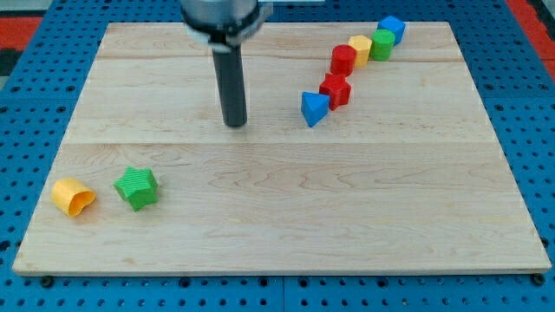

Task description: Push the blue triangle into the red star

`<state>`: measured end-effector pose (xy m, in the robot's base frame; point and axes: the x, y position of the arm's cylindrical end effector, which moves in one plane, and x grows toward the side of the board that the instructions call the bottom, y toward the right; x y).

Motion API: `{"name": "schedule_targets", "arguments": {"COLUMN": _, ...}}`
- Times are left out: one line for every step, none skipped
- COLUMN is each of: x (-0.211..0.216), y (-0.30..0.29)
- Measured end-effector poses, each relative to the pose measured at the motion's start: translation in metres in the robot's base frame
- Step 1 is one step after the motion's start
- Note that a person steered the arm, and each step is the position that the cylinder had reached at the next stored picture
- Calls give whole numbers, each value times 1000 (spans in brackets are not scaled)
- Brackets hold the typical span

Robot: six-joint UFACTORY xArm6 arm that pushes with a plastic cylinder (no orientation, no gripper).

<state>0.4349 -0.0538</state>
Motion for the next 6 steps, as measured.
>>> {"name": "schedule_targets", "arguments": {"x": 12, "y": 66}}
{"name": "schedule_targets", "arguments": {"x": -8, "y": 111}}
{"name": "schedule_targets", "arguments": {"x": -24, "y": 80}}
{"name": "schedule_targets", "arguments": {"x": -36, "y": 53}}
{"name": "schedule_targets", "arguments": {"x": -39, "y": 67}}
{"name": "schedule_targets", "arguments": {"x": -39, "y": 86}}
